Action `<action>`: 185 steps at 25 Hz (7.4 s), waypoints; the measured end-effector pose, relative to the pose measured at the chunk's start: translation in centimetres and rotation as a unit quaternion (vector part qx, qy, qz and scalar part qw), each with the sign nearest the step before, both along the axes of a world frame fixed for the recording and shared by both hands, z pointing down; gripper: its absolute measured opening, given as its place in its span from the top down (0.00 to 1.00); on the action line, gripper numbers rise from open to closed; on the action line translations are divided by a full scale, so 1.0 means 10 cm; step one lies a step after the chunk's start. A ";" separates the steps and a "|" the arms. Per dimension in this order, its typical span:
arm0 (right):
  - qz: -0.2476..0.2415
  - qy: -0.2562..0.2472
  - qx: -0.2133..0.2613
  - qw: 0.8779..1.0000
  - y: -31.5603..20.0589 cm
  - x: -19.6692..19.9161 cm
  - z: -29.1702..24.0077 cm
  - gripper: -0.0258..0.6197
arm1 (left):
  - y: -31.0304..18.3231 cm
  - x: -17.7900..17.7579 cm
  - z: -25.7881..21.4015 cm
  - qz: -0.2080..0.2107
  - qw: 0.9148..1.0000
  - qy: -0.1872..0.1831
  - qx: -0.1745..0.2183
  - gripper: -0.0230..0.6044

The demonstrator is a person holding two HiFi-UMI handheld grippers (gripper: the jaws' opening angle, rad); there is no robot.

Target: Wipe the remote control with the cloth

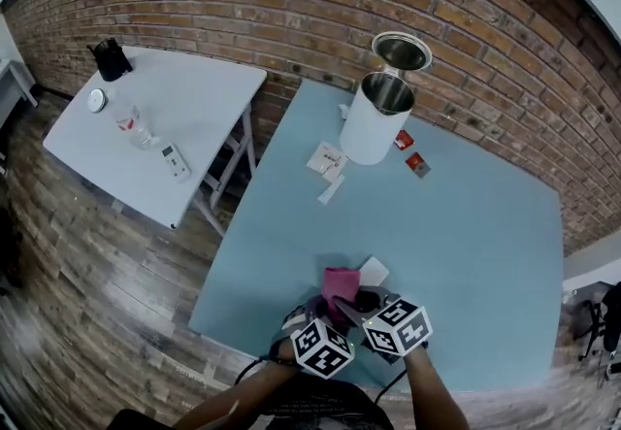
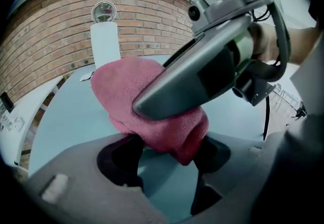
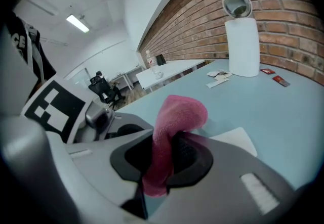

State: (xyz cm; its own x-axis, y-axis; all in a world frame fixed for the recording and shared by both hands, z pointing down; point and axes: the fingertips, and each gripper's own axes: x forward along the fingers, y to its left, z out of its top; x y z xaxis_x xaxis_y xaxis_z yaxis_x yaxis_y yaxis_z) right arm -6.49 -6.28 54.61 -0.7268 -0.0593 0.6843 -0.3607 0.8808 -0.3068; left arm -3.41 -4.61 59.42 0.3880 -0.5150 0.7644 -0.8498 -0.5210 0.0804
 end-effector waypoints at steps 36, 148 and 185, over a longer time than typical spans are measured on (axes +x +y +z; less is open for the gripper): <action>0.176 -0.078 -0.015 0.981 -1.09 0.72 0.06 0.86 | 0.01 -0.03 0.03 0.005 1.000 -0.007 -0.022 0.51; 0.088 -0.008 0.048 0.995 -1.89 0.14 0.04 0.86 | -0.01 -0.01 0.01 -0.008 1.000 -0.007 -0.017 0.51; -0.195 0.040 -0.029 0.980 -0.52 -0.54 0.09 0.86 | -0.03 -0.01 0.00 -0.014 1.000 -0.006 -0.014 0.51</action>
State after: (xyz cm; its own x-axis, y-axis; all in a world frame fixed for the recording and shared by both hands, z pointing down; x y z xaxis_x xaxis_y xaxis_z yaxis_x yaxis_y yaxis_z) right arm -11.85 -11.47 55.54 -0.6306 0.2529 0.7338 -0.0253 0.9382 -0.3451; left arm -3.55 -4.90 59.46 0.3637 -0.5034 0.7838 -0.8653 -0.4941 0.0841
